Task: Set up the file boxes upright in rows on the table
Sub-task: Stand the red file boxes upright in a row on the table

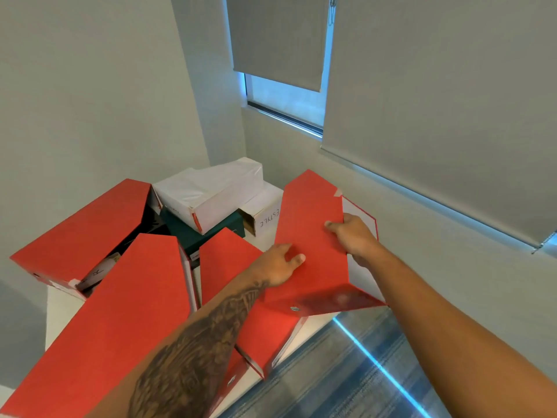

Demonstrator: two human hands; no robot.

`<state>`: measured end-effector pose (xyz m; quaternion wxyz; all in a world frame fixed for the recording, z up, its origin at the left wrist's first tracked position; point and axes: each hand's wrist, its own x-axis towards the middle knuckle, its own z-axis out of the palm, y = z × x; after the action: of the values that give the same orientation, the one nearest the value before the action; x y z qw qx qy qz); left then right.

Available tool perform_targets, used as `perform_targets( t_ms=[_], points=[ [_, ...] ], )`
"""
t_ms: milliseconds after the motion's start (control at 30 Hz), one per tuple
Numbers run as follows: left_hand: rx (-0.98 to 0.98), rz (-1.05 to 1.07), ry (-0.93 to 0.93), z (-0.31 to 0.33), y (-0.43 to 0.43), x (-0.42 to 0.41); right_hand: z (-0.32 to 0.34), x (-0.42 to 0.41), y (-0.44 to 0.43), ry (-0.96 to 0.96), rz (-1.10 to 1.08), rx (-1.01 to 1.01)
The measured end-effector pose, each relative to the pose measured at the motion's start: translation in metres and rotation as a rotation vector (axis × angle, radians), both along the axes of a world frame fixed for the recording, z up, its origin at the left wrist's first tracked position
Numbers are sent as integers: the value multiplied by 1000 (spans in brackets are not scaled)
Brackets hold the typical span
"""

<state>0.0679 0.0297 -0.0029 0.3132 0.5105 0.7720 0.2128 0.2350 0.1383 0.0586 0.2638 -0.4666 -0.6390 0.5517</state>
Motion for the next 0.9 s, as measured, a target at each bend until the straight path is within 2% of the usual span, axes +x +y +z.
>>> perform_targets(
  t_ms=[133, 200, 300, 367, 500, 600, 667, 733, 900],
  points=[
    [-35, -6, -33, -5, 12, 8, 11, 14, 25, -195, 71, 189],
    [-29, 30, -71, -6, 22, 8, 9, 18, 36, -349, 126, 304],
    [21, 136, -182, 1, 42, 13, -4, 22, 49, -482, 186, 409],
    [60, 221, -294, 5, 57, 20, -20, 22, 55, -560, 237, 444],
    [75, 433, -680, 3, 81, 40, -55, 19, 58, -692, 373, 463],
    [51, 503, -826, -15, 96, 50, -75, 16, 54, -687, 472, 455],
    [36, 555, -852, -25, 104, 54, -88, 14, 54, -679, 526, 456],
    [39, 606, -824, -32, 108, 56, -98, 14, 56, -653, 544, 472],
    [60, 667, -746, -41, 113, 57, -98, 17, 77, -563, 680, 360]
  ],
)
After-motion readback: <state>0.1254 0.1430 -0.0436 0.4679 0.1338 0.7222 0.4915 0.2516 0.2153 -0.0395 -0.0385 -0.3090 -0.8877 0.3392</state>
